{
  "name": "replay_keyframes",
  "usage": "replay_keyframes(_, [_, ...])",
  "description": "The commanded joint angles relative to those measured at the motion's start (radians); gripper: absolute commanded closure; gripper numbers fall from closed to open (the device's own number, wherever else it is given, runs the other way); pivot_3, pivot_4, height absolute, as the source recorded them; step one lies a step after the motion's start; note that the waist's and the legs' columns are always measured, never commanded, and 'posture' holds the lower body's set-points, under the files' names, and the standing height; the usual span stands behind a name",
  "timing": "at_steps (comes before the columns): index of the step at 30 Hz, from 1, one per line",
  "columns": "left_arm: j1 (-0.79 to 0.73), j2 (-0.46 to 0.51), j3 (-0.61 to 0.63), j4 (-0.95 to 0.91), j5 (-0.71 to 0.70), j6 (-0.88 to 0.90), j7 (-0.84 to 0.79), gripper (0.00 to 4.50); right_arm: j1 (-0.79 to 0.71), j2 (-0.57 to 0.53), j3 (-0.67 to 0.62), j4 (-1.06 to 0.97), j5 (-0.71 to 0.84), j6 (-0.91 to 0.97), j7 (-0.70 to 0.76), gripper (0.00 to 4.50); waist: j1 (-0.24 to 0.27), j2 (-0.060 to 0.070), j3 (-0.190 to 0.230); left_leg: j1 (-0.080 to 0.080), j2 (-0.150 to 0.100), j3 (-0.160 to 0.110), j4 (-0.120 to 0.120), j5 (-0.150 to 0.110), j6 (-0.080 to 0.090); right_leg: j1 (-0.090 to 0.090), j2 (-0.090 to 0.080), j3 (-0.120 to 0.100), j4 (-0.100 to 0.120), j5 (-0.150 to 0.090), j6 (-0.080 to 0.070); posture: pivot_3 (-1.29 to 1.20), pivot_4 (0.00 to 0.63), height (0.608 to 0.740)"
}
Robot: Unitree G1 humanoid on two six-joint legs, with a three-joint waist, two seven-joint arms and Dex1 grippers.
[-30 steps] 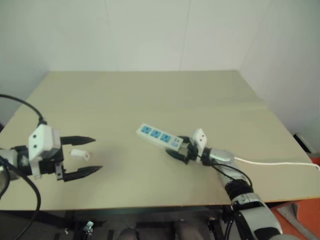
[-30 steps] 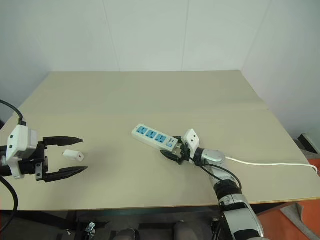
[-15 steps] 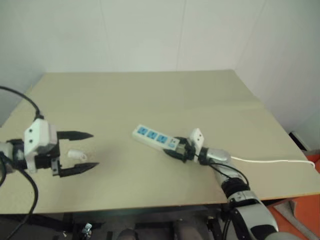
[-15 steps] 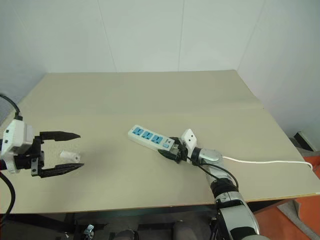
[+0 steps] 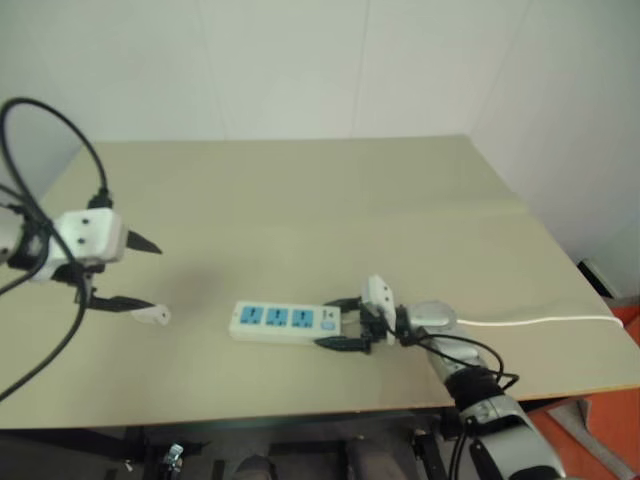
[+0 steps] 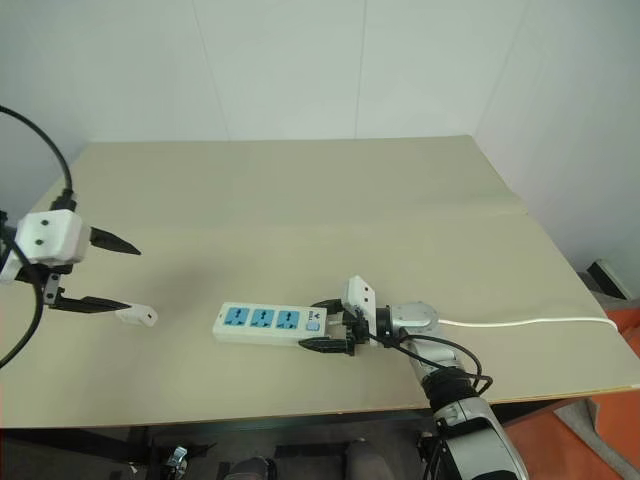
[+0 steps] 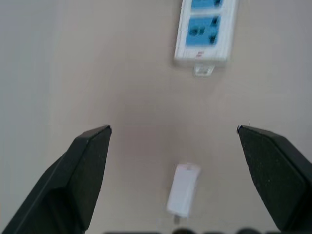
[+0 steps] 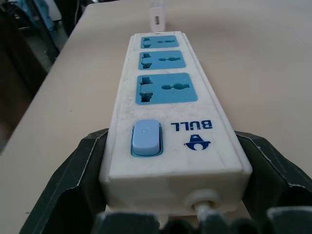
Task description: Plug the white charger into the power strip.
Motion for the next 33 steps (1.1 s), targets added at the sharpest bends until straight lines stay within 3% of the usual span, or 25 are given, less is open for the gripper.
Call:
replay_keyframes(1, [-0.117, 0.04, -0.196, 0.109, 0.06, -0.123, -0.019, 0.0, 0.012, 0.014, 0.018, -0.076, 0.027, 0.012, 0.007, 1.07, -0.001, 0.0, 0.0, 0.0, 0.0, 0.0, 0.0, 0.0, 0.0, 0.0, 0.0, 0.0, 0.0, 0.0, 0.0, 0.0, 0.15, 0.74])
replay_keyframes(5, [-0.265, -0.03, -0.376, 0.268, 0.19, -0.235, -0.019, 0.0, 0.032, 0.022, 0.027, -0.099, 0.024, 0.022, -0.014, 1.07, 0.004, 0.0, 0.001, 0.0, 0.0, 0.0, 0.001, 0.0, 0.0, 0.0, 0.001, 0.0, 0.001, 0.0, 0.0, 0.0, 0.15, 0.74])
replay_keyframes(13, [-0.394, -0.152, -0.511, 0.479, 0.297, -0.348, -0.019, 0.0, 0.056, 0.018, 0.025, -0.145, 0.031, 0.046, -0.053, 1.07, 0.007, -0.001, 0.002, -0.001, 0.0, 0.0, 0.002, 0.0, 0.0, -0.001, 0.001, 0.0, 0.002, 0.0, 0.0, 0.0, 0.15, 0.74])
replay_keyframes(33, [-0.326, -0.345, -0.477, 0.61, 0.538, -0.455, 0.072, 0.0, 0.07, 0.005, 0.02, -0.174, 0.045, 0.06, -0.09, 1.07, 0.024, -0.001, 0.002, 0.001, 0.0, -0.001, 0.004, 0.0, 0.0, -0.001, 0.0, 0.0, 0.006, 0.0, 0.0, 0.0, 0.15, 0.74])
